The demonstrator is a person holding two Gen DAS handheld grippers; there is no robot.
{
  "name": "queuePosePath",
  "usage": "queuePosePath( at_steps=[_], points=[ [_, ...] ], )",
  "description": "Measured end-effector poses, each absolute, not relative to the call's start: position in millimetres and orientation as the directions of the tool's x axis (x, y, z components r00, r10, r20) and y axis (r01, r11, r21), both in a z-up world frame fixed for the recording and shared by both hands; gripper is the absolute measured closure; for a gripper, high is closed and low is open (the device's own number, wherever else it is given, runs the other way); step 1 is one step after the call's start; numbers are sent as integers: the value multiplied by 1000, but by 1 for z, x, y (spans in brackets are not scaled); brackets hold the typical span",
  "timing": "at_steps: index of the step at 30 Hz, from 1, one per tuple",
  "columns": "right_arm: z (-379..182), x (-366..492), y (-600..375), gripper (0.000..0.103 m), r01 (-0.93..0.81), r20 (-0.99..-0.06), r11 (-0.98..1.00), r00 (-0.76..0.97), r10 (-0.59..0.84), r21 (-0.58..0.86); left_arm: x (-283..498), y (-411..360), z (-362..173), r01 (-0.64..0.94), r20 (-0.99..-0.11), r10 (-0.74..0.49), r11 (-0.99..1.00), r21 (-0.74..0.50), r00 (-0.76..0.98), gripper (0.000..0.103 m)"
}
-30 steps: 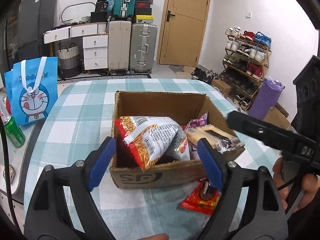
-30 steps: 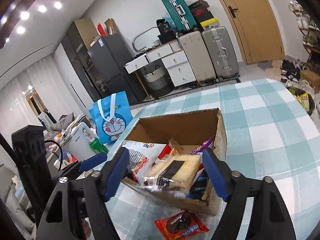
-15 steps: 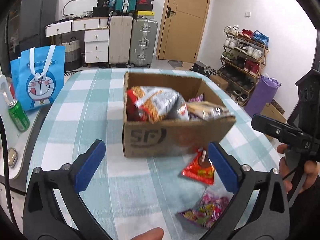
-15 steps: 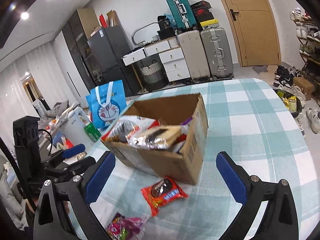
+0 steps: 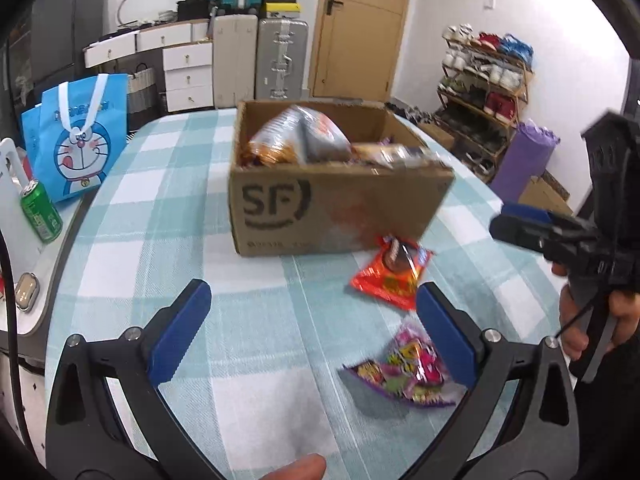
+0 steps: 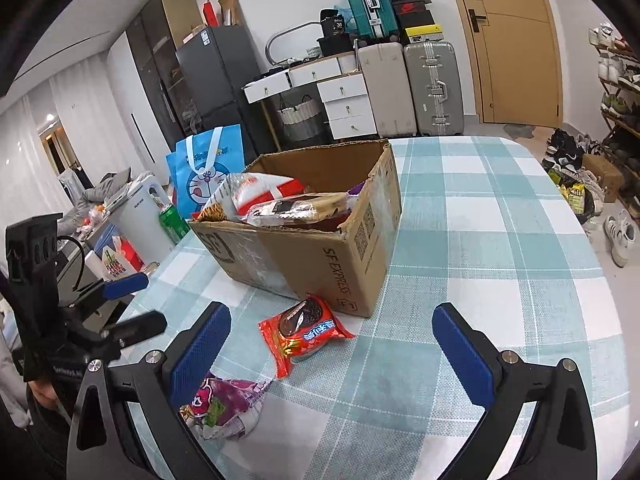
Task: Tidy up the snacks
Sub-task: 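Move right tool to red Oreo pack while left tool grasps pink candy bag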
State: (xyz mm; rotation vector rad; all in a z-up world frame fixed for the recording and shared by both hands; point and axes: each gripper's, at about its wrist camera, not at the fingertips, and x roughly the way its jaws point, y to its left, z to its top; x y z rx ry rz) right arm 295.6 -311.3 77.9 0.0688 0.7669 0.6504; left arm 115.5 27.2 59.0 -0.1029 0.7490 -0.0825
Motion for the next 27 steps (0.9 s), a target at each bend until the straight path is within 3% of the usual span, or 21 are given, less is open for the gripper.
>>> queuePosePath(
  at_steps=[27],
  points=[
    [64,295,-307,1,-550,-689,801,486,537,236,103,-31,22,276,-771,-269,953,-125,578,1]
  ],
)
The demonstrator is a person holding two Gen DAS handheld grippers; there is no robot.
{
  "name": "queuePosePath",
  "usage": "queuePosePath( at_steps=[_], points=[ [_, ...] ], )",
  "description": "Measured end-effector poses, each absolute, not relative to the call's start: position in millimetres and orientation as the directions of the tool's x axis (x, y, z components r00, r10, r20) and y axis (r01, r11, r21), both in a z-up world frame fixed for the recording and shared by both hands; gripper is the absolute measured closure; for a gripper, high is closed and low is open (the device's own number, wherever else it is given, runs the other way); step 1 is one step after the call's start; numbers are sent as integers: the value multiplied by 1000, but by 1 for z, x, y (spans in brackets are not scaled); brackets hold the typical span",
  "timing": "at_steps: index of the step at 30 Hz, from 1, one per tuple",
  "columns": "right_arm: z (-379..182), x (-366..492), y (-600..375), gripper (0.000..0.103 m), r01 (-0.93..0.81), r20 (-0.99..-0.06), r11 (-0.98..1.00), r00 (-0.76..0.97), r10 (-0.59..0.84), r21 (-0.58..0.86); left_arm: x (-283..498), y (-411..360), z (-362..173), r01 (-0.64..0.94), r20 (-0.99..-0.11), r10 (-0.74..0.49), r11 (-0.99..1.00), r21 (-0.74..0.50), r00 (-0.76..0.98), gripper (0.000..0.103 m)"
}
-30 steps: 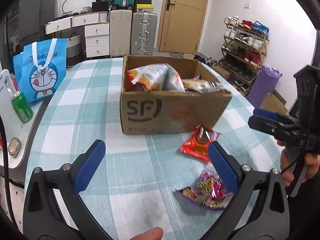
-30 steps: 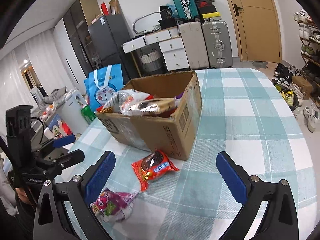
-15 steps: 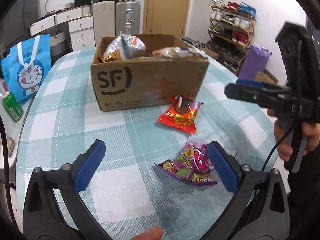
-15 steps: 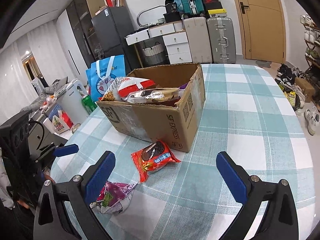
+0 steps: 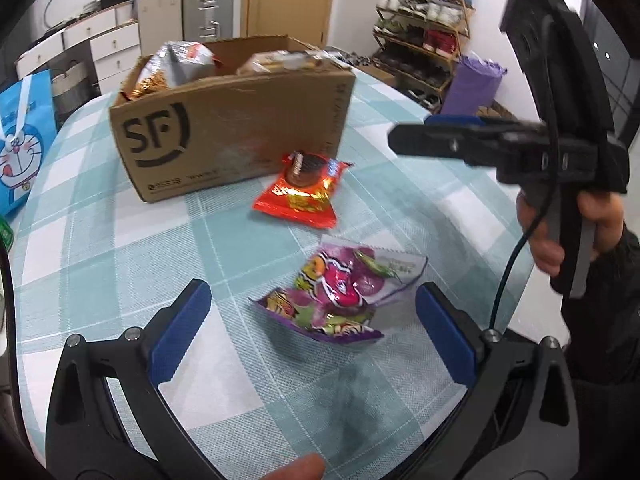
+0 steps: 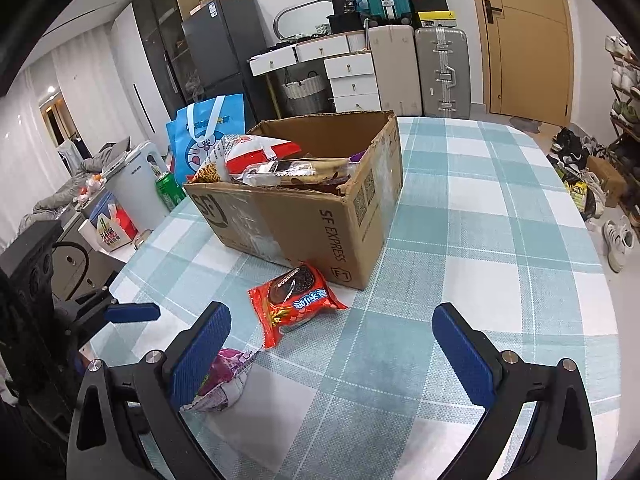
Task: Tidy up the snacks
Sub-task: 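Move right tool to red Oreo pack while left tool grasps pink candy bag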
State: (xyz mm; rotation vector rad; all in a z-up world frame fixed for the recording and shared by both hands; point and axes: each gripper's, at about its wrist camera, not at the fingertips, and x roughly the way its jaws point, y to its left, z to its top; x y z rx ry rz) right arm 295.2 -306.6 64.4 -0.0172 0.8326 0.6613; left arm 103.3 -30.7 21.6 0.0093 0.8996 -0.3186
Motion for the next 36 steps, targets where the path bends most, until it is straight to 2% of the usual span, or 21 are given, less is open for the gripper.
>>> queuePosePath(
  at_steps=[8,12,14,16,21,22,23,30,36],
  points=[
    [58,297,-304,1,-546,-705,804,473,529,237,112,-37,-1,243,-799,-214,966,-88,562,1],
    [54,299,-301,1,-540,-713,808,468,522,236,115,-34,-6,226,-797,-220,968,-107,563,3],
    [52,300,-300,1,-538,-715,809,468,520,236,117,-33,-7,241,-796,-250,961,-135,551,17],
    [51,301,-299,1,-536,-719,811,466,516,234,118,-33,-9,260,-797,-276,953,-155,538,26],
    [48,302,-296,1,-533,-724,814,464,510,231,112,-39,-4,301,-765,-283,946,-123,579,42],
    [48,302,-296,1,-535,-724,813,464,510,230,111,-39,-2,308,-756,-293,943,-127,585,52],
    [47,302,-296,1,-534,-724,813,464,510,230,111,-39,1,309,-754,-300,941,-135,584,55],
    [45,303,-292,1,-533,-728,816,465,504,224,114,-24,9,276,-737,-305,947,-166,604,62],
    [41,305,-287,1,-525,-731,820,464,500,228,114,-2,23,219,-706,-287,957,-188,647,63]
  ],
)
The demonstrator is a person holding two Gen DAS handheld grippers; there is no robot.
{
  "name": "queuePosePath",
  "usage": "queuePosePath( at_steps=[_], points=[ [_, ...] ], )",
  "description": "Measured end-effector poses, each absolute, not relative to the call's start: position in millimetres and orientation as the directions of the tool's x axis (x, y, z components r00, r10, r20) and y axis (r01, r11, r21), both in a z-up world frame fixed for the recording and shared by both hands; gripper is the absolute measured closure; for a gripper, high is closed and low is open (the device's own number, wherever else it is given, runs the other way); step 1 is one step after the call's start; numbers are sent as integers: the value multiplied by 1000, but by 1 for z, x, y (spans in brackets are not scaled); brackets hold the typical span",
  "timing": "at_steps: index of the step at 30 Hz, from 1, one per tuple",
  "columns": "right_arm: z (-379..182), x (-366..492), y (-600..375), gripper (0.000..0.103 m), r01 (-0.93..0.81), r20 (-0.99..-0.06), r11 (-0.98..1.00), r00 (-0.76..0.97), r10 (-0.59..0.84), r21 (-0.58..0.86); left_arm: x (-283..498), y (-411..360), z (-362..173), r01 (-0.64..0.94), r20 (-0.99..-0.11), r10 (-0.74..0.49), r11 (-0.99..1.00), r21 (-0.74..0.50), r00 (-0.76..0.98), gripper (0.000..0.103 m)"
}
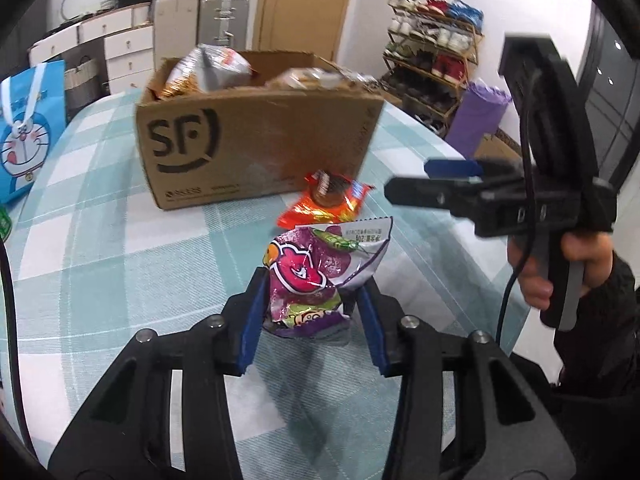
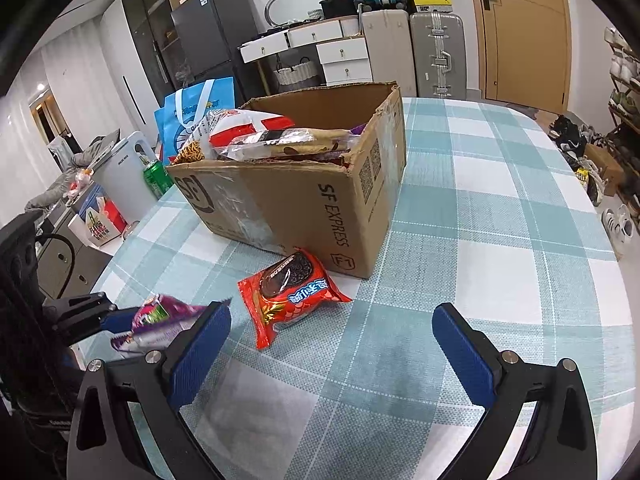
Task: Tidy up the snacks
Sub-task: 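Move right tool to red Oreo pack while left tool grasps pink candy bag, then close right tool on red Oreo pack while left tool holds pink candy bag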
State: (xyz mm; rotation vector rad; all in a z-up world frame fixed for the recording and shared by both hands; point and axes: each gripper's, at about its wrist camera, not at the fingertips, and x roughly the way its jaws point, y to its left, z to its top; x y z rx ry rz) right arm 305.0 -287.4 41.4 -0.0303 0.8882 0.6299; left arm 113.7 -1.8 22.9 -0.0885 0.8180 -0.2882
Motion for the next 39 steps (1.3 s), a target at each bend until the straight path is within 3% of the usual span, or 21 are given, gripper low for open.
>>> queuePosePath(
  at_steps=[5,14,22,29,34,39],
  points=[
    [34,305,-274,1,-527,-751,823,451,482,211,113,19,30,167,-681,-261,965,-202,684,63],
    [26,293,-232,3,-595,-752,802,507,421,48,116,47,33,99,-682,-228,970,-223,695,63],
    [16,291,-217,18,-619,-770,786,503,392,-5,124,44,25,90,-688,-223,970,-224,690,63],
    [11,292,-214,23,-615,-774,787,518,363,-42,124,40,23,90,-692,-223,970,-224,686,63],
    [7,290,-210,47,-635,-778,771,507,371,-47,126,38,22,87,-696,-221,971,-224,683,63],
    [9,286,-211,58,-651,-767,757,512,387,-53,127,37,22,84,-693,-220,971,-224,686,63]
  ],
)
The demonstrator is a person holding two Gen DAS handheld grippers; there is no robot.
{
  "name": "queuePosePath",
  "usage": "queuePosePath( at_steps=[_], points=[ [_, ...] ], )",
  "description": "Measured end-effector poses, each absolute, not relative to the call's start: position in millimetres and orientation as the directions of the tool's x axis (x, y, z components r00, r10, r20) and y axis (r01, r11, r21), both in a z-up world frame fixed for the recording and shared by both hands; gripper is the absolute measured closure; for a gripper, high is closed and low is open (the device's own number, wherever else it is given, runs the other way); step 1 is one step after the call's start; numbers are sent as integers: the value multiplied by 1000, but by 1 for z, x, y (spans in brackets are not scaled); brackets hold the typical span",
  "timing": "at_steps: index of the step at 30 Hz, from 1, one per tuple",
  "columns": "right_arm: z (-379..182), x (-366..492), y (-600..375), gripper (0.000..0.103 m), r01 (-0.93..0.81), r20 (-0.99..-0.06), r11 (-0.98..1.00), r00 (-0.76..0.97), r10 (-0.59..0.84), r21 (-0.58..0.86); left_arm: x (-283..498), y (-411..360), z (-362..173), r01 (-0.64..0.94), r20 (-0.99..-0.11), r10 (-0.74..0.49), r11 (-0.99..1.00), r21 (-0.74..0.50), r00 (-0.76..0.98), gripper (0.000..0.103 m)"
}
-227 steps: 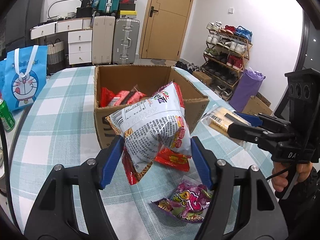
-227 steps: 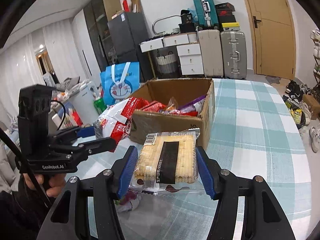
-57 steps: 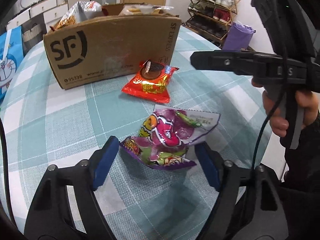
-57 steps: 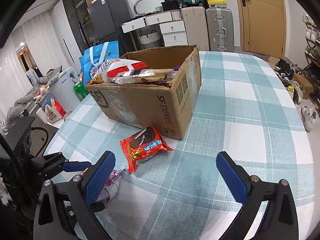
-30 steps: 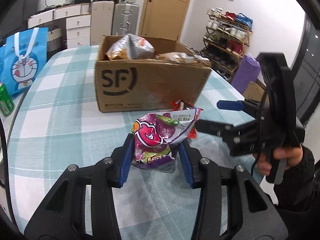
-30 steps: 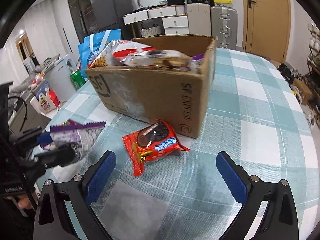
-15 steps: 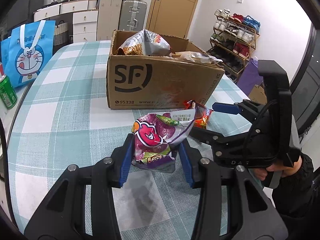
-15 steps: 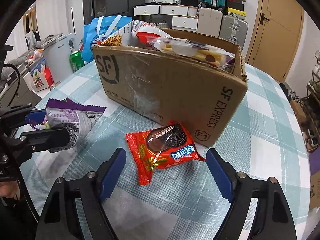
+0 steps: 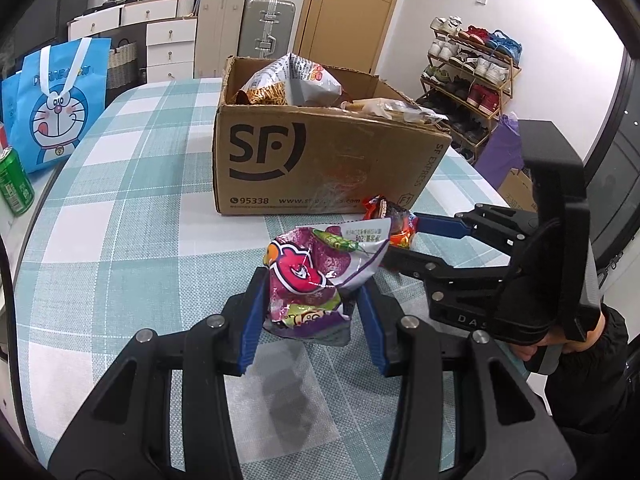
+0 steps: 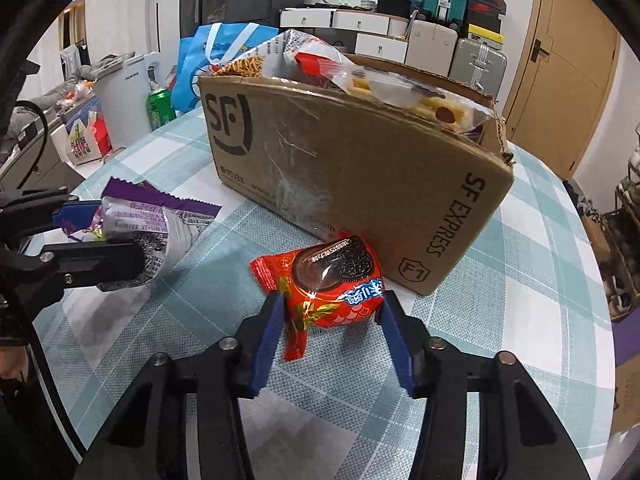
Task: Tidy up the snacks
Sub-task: 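Close right tool on red Oreo pack while left tool holds pink candy bag, then lift and carry Oreo pack and pink candy bag over the box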
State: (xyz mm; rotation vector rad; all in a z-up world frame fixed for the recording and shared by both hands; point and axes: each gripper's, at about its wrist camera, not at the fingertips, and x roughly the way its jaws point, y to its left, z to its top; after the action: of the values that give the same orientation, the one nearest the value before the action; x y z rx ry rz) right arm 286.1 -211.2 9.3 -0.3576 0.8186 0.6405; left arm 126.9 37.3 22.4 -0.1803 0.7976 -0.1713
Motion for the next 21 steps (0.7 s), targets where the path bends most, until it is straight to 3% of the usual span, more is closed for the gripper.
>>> queuePosePath(
  at_steps=[21],
  points=[
    [23,274,-217,67,-711,-753,704,458,472,9,125,42,25,70,-685,-210,971,-227,697,63]
  ],
)
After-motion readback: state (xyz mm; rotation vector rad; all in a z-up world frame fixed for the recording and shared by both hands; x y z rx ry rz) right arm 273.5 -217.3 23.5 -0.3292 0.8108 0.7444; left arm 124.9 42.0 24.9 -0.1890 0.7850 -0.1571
